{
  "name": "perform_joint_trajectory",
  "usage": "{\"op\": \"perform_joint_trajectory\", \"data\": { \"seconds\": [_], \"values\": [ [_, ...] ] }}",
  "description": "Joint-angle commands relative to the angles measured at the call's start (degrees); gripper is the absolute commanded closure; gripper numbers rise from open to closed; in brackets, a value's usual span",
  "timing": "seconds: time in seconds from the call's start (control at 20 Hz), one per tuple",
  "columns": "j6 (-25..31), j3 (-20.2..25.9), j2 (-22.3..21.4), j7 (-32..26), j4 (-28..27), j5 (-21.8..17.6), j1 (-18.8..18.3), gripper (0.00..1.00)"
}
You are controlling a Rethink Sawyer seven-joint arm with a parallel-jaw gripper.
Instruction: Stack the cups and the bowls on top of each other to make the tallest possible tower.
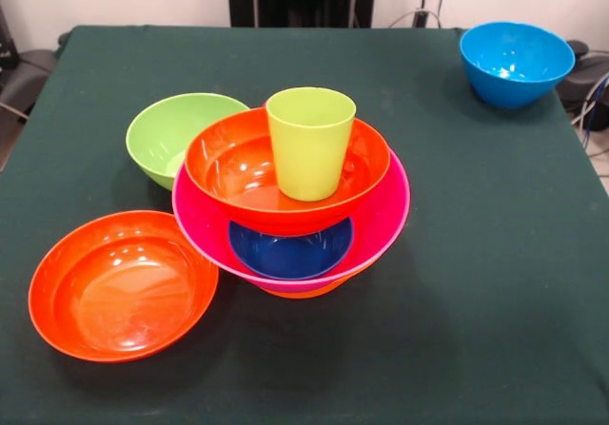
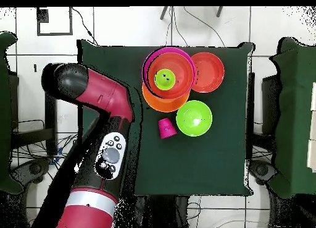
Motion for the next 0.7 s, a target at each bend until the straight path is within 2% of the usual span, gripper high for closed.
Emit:
{"op": "perform_joint_trajectory", "data": {
  "seconds": [0.05, 0.25, 0.4, 0.7],
  "values": [
    [8.11, 3.15, 7.24, 3.26, -11.24, -8.46, 2.71, 0.0],
    [18.64, -4.71, 12.68, 1.92, -22.57, -16.76, 4.71, 0.0],
    [25.69, -8.24, 15.81, -1.43, -30.05, -21.43, 5.22, 0.0],
    [36.67, -10.57, 22.35, -1.8, -45.7, -22.6, 4.6, 0.0]
  ]
}}
